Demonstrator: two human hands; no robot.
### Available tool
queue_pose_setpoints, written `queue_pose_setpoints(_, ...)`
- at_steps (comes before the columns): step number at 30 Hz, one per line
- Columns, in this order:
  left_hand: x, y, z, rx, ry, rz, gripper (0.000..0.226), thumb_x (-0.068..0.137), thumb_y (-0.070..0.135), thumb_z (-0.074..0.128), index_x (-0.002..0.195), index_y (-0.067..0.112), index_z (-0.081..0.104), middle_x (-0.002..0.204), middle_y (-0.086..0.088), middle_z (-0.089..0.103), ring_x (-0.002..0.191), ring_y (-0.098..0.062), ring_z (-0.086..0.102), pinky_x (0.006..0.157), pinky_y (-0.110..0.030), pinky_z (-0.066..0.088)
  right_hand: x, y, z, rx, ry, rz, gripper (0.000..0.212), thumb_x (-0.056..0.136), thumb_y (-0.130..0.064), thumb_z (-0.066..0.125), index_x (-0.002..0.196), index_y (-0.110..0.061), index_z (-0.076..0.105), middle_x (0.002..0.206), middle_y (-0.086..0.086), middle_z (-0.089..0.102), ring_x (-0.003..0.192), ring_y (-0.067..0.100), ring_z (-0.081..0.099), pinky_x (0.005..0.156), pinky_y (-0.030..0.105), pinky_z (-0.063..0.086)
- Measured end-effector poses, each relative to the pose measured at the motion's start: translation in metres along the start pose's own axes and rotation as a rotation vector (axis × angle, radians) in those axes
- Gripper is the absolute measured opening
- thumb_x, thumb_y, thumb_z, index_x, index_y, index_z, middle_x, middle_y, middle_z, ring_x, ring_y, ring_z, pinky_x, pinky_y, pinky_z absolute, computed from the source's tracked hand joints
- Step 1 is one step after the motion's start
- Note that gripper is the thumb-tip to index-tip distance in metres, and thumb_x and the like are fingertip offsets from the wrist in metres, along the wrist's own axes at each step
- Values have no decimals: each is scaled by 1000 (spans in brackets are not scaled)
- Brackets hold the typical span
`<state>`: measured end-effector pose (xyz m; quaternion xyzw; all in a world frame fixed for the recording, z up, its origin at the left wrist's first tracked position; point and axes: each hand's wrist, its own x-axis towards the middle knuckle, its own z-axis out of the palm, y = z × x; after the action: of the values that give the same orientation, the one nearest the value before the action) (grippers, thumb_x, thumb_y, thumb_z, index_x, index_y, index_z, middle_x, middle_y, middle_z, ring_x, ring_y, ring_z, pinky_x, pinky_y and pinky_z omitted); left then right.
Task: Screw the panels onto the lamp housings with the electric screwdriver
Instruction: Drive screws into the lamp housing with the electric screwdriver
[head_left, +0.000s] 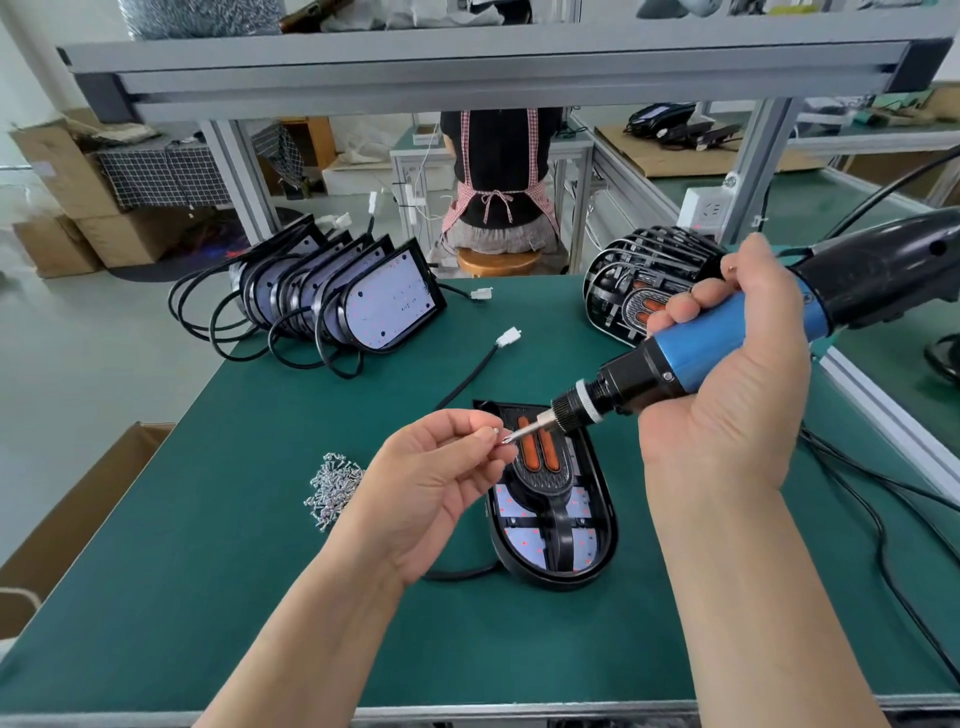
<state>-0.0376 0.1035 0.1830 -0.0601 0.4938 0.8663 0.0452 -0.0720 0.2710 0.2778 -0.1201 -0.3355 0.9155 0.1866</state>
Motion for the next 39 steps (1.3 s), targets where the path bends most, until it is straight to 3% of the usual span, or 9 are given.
queue_pose_setpoints(2, -1, -1, 1, -19, -8, -17, 9, 74, 2, 67, 74, 6, 75, 77, -10, 69, 69, -16, 70, 62, -20, 57, -1, 0, 0, 7, 13, -2, 26, 101, -21, 60, 79, -14, 47, 65, -3, 45, 49, 11, 41, 50, 23, 40)
queue_pose_setpoints(7, -2, -1, 2, -27, -20, -34, 11, 74, 1, 67, 74, 7, 76, 79, -13, 71, 70, -17, 70, 63, -20, 57, 1, -5, 1, -2, 33, -8, 29, 101, -24, 59, 77, -15, 45, 64, -3, 45, 48, 11, 42, 50, 23, 40)
queue_pose_setpoints(13, -3, 1, 6, -28, -30, -41, 12, 73, 0, 67, 73, 7, 77, 81, -16, 72, 72, -18, 71, 63, -21, 57, -1, -3, 3, 6, 45, -11, 24, 100, -22, 60, 82, -15, 47, 64, -4, 46, 49, 11, 42, 52, 23, 41)
queue_pose_setpoints(16, -3, -2, 8, -53, -9, -32, 10, 73, -1, 66, 74, 4, 75, 81, -17, 72, 71, -19, 71, 63, -21, 58, -2, -3, 4, -17, 33, -4, 16, 102, -23, 58, 101, -12, 47, 67, -4, 45, 52, 11, 41, 53, 22, 41)
queue_pose_setpoints(21, -4, -19, 13, 5, 87, 159, 9, 76, 0, 68, 85, 0, 69, 81, -15, 73, 75, -20, 72, 68, -20, 57, 0, -3, 4, -56, 54, -8, 19, 102, -22, 58, 90, -13, 45, 67, -3, 43, 51, 11, 40, 51, 22, 40)
queue_pose_setpoints(27, -1, -23, 9, 140, 74, 264, 23, 89, -9, 61, 80, 10, 73, 82, -14, 73, 77, -21, 72, 70, -22, 57, 7, 2, 3, -58, 70, -15, 20, 102, -21, 58, 105, -9, 43, 68, -2, 44, 52, 12, 41, 52, 22, 41)
queue_pose_setpoints(32, 7, -16, -4, 278, 12, 264, 25, 85, 10, 72, 109, 17, 71, 94, -16, 76, 88, -21, 74, 77, -22, 57, 18, 6, 2, -15, 44, -40, 20, 101, -20, 60, 104, -9, 44, 68, -2, 46, 51, 12, 42, 52, 23, 42)
queue_pose_setpoints(36, 19, -17, -20, 457, 266, 267, 20, 91, 20, 71, 110, 24, 69, 94, 0, 73, 85, -9, 62, 74, -19, 49, 32, 13, 2, -20, -6, -114, 18, 99, -16, 63, 101, -8, 47, 65, -2, 49, 50, 13, 46, 52, 24, 43)
queue_pose_setpoints(39, 31, -27, -21, 598, 325, 96, 51, 73, 37, 77, 118, 20, 60, 97, 1, 64, 87, -13, 58, 78, -29, 46, 39, 26, 0, 3, -91, -184, 19, 94, -13, 69, 91, -9, 50, 62, -2, 53, 50, 13, 49, 55, 26, 45)
